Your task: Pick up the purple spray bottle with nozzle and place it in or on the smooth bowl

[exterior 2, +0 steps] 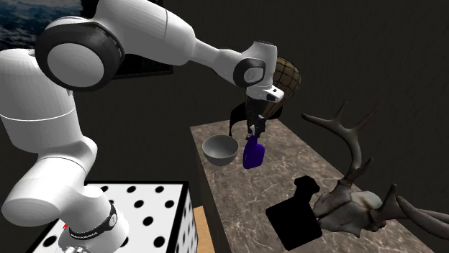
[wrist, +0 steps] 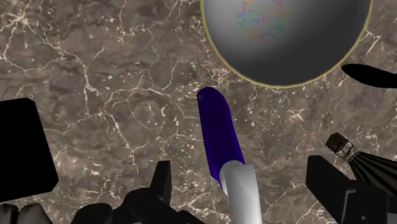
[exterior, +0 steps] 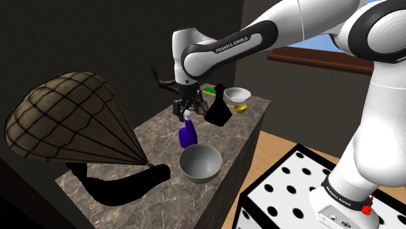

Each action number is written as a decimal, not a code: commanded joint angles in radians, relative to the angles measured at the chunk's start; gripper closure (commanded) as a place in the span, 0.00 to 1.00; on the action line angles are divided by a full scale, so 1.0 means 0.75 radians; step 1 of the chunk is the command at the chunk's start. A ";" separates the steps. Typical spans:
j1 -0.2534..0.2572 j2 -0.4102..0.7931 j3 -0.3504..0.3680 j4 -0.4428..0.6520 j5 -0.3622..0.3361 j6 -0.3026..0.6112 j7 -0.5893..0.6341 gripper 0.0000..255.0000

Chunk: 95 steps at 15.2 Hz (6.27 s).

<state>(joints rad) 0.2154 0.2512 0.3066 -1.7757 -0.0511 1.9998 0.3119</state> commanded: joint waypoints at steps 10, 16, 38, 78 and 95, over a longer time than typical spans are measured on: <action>0.000 0.000 0.000 0.000 0.000 0.000 0.000 1.00; -0.001 -0.023 0.003 0.060 0.009 -0.082 -0.004 1.00; 0.009 -0.038 0.010 0.437 0.015 -0.472 -0.003 1.00; 0.101 -0.504 0.097 -0.052 0.172 -0.419 0.164 1.00; 0.105 -0.506 0.102 -0.258 0.177 -0.214 0.156 1.00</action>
<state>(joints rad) 0.2939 -0.1278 0.3835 -1.9692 0.0814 1.8390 0.4290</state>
